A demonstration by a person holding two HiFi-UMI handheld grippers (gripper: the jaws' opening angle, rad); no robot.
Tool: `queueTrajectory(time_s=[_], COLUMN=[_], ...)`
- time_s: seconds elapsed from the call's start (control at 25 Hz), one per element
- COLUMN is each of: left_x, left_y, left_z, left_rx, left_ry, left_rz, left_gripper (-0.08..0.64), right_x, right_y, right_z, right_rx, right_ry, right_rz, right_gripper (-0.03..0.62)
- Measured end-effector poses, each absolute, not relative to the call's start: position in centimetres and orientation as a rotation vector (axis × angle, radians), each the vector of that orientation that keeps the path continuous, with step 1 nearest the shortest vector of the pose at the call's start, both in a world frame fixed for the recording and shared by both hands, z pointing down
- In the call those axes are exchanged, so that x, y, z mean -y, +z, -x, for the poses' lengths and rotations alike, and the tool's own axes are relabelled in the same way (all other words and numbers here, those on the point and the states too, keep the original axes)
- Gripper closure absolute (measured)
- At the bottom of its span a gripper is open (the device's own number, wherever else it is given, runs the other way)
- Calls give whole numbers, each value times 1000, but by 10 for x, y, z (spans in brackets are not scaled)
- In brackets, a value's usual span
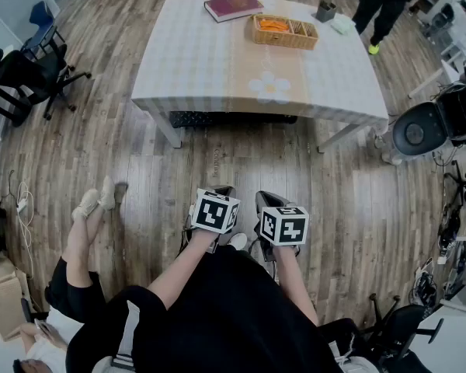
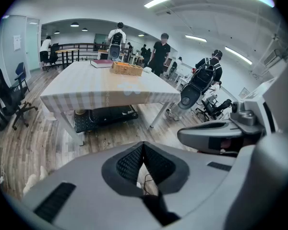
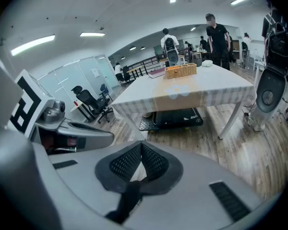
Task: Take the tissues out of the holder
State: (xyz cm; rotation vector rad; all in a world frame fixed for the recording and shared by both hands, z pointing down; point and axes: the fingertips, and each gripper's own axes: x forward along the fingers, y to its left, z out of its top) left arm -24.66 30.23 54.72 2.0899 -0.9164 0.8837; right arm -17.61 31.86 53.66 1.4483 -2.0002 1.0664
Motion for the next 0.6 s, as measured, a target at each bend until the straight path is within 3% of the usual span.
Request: queueTrajectory(time_s=[0.6], left_x=[-316], left_y=[539], left_z=[215], left_rx=[901], left_ry=[894], left_rz=[-2148], left_gripper=[560], right_x=[-329], right_y=[525], right_z=[164], right_rx=[2026], right_ry=[1050], right_rz=[-1500], right_gripper=[577])
